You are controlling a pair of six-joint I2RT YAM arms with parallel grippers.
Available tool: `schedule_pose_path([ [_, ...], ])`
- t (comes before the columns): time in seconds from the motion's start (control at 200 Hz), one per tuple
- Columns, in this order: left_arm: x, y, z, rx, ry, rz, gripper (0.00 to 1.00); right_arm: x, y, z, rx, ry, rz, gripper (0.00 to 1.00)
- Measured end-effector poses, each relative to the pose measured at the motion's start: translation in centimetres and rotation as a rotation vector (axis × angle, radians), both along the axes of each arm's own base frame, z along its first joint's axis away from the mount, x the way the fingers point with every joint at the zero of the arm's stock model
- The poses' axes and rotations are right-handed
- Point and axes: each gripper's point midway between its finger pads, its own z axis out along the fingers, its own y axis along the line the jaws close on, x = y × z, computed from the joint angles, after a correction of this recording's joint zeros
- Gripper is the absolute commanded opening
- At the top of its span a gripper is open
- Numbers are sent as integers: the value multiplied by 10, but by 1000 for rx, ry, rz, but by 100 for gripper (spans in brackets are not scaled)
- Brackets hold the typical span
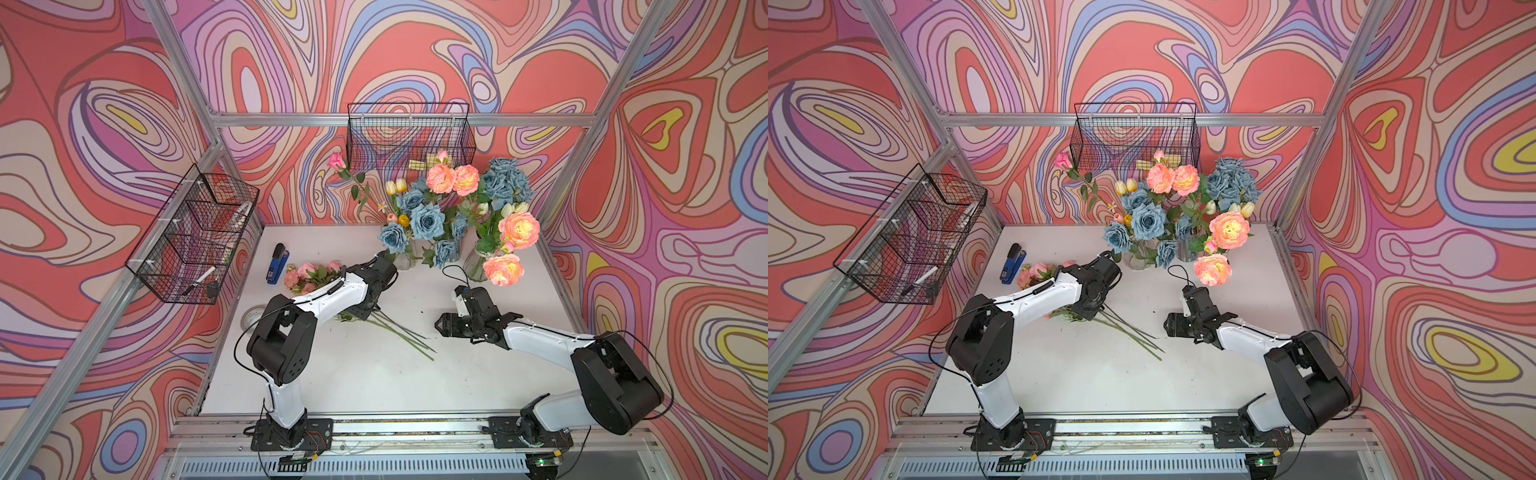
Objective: Pick out pink flowers from the vase
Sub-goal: Place the flower at the center of the board.
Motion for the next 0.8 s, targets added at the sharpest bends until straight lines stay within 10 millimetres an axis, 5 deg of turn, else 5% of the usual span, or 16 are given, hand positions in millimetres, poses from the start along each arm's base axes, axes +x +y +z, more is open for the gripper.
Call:
schedule_pose_path([
  [0.536,-4,5,22,-63,-137,-54,32,-1,2,29,20,-75,44,78],
  [0.801,1,2,30,-107,-288,-164,43,5,-3,37,9,-126,9,83],
])
